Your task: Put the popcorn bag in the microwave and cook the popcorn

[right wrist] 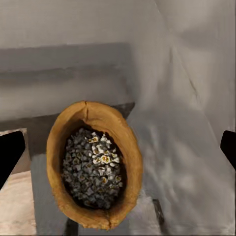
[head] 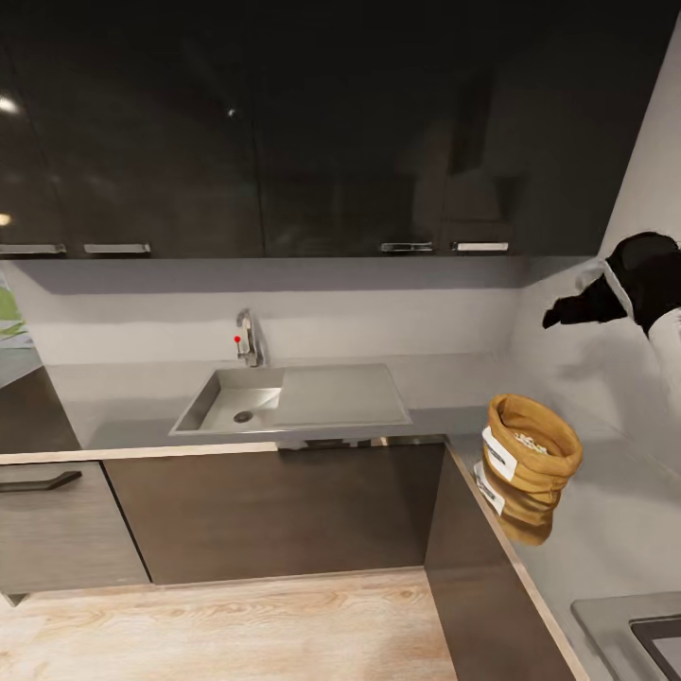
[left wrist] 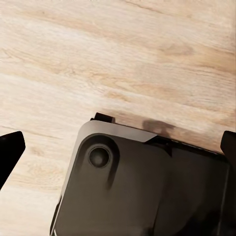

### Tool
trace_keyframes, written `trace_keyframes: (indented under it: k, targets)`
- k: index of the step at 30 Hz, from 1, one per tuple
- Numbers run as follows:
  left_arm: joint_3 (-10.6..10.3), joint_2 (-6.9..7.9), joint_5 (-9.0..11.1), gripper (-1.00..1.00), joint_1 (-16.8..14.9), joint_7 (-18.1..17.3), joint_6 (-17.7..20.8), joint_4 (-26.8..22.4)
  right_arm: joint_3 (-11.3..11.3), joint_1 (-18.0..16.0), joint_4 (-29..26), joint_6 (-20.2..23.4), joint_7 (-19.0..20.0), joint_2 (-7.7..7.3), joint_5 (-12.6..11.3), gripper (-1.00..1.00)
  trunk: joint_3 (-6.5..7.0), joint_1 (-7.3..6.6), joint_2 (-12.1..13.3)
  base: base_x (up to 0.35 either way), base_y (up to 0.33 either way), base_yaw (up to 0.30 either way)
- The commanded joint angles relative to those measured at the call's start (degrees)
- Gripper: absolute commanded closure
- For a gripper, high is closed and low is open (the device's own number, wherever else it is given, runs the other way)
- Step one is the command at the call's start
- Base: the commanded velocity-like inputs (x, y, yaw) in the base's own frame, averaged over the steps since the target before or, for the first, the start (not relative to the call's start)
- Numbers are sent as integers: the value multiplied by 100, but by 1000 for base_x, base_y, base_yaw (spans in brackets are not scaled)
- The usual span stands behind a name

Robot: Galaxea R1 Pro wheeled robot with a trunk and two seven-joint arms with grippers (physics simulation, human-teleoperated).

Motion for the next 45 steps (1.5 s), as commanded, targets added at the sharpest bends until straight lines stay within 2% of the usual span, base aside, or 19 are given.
trace_keyframes:
  k: [1, 3, 4, 6, 8, 18, 20, 33, 38, 45]
  targets:
    - [11, -2, 12, -100, -2, 1, -17, 4, 628, 6, 122, 13, 735, -109, 52, -100, -2, 2, -4, 0, 0, 0]
    - [7, -6, 8, -100, -2, 1, -17, 4, 1308, 9, 184, 13, 1835, -298, 54, -100, -2, 2, -4, 0, 0, 0]
    - [6, -2, 7, -100, -2, 1, -17, 4, 1576, 12, 198, 13, 2231, -355, 56, -100, -2, 2, -4, 0, 0, 0]
    - [6, 2, 7, -100, -2, 1, -17, 4, 1829, 20, 202, 13, 2509, -400, 58, -100, -2, 2, -4, 0, 0, 0]
    - [2, 1, 7, -100, 0, 1, -17, 4, 1965, 89, 206, 13, 2647, -460, 51, -100, -2, 2, -4, 0, 0, 0]
    - [-15, -7, -28, -100, -2, 1, -17, 4, 2013, 460, 195, 13, 2715, -814, 6, -100, -2, 2, -4, 0, 0, 0]
    - [-19, -7, -34, -100, -2, 1, -17, 4, 1997, 645, 195, 13, 2698, -813, -2, -100, -2, 2, -4, 0, 0, 0]
    - [-28, -2, -44, -100, -2, 1, -17, 4, 1947, 1207, 182, 13, 2677, -749, -25, -100, -2, 2, -4, 0, 0, 0]
    - [-30, -7, -53, -100, -9, 1, -17, 3, 1693, 1291, 173, 13, 2685, -749, -23, -100, -2, 2, -4, 0, 0, 0]
    - [-30, -6, -56, -100, -11, 1, -17, 4, 1644, 1335, 184, 13, 2635, -766, -20, -100, -2, 2, -4, 0, 0, 0]
